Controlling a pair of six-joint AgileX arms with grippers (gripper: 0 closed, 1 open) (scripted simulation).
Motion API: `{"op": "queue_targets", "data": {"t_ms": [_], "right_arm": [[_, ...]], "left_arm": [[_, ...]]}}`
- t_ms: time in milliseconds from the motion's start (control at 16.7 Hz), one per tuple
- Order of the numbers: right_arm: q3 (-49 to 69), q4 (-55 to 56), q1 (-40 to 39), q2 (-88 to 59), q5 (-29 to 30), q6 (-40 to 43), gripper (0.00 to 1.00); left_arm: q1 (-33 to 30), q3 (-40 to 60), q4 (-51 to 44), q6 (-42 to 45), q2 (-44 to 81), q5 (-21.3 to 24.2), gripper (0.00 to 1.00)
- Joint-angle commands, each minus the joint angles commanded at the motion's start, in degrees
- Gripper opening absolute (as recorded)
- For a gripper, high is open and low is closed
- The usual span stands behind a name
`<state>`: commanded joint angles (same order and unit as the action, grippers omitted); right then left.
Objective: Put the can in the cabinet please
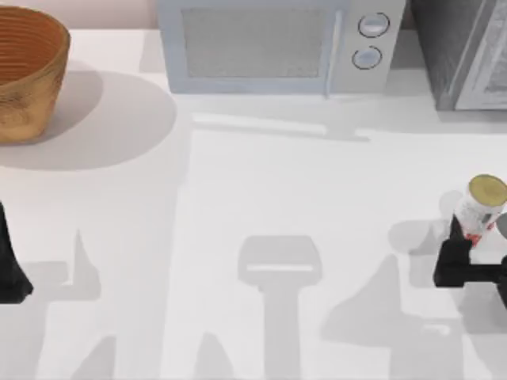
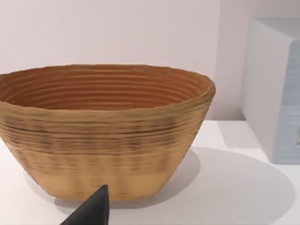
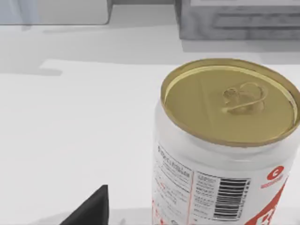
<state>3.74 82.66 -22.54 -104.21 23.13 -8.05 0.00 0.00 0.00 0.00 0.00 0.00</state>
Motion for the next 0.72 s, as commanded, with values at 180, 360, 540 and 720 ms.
{"op": "queue_targets", "data": {"t_ms": [180,360,540,720], "right_arm": [[0.25,4.34,-1.30,-5.51,1.13,-0.50,1.00],[0.28,4.85,-1.45,-6.16,1.26,-0.56,1.00],[0.05,4.71,-1.22,-6.03,1.17,-0.51,1.00],[2.08,4.43,-0.35,-7.41,0.25,-0.18,1.00]], "left_arm": [[0.00,0.00,0.00,0.00,0.00,0.00,1.00],[0.00,0.00,0.00,0.00,0.00,0.00,1.00],[0.00,0.00,0.00,0.00,0.00,0.00,1.00],[0.00,0.00,0.00,0.00,0.00,0.00,1.00]]}}
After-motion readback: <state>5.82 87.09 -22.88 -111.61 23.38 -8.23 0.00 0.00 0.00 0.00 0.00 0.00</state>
